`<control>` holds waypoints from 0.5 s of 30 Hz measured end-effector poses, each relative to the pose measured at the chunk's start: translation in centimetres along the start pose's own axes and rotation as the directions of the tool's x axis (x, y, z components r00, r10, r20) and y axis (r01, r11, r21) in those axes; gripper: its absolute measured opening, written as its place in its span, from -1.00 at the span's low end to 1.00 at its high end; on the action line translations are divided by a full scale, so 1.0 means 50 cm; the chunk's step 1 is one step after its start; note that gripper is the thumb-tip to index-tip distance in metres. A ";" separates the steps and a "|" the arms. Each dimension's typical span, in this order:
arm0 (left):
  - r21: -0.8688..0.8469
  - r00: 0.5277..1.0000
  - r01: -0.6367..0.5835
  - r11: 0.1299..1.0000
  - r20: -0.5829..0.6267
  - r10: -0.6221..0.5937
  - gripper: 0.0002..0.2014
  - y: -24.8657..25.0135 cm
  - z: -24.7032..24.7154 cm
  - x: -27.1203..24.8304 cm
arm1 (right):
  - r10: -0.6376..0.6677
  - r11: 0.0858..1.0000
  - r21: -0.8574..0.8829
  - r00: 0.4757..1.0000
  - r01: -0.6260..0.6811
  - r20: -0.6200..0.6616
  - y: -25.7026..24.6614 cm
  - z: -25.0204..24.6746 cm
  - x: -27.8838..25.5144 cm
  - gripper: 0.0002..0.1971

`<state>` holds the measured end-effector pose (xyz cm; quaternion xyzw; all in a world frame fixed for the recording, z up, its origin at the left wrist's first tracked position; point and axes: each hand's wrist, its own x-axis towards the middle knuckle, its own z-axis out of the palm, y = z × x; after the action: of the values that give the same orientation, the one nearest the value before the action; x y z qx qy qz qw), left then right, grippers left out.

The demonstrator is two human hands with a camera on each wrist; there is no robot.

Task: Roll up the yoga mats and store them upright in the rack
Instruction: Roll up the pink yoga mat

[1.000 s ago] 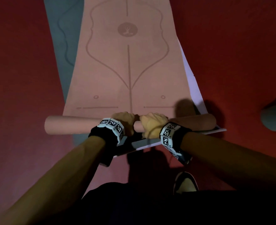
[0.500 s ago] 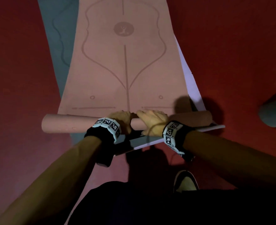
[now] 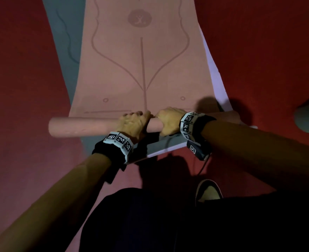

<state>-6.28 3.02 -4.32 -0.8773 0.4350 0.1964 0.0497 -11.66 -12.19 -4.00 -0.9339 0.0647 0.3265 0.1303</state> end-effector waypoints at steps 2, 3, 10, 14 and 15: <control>-0.049 0.995 0.014 0.999 0.099 -0.009 -0.58 0.002 -0.006 0.006 | -0.003 0.999 -0.038 1.000 0.002 -0.023 -0.001 0.010 0.000 -0.48; -0.067 0.987 0.040 0.997 0.156 -0.029 -0.57 0.002 -0.012 0.012 | -0.007 0.998 -0.060 0.998 0.003 -0.064 0.000 0.019 -0.003 -0.42; -0.085 0.920 0.107 0.991 0.387 -0.067 -0.47 0.017 -0.042 0.048 | 0.061 0.994 -0.074 0.970 -0.080 -0.235 -0.019 0.077 -0.025 -0.35; 0.054 0.965 0.121 0.991 0.229 -0.130 -0.50 0.035 -0.035 0.029 | 0.037 0.997 -0.057 0.990 -0.045 -0.139 0.005 0.037 -0.020 -0.43; 0.069 0.986 0.087 0.994 0.134 -0.096 -0.51 0.035 -0.026 0.019 | 0.042 0.998 -0.050 0.994 -0.048 -0.106 0.009 0.030 -0.021 -0.45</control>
<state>-6.74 0.91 -3.33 -0.8789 0.3958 0.2399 0.1158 -13.44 -12.15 -4.56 -0.9512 0.0838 0.2816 0.0946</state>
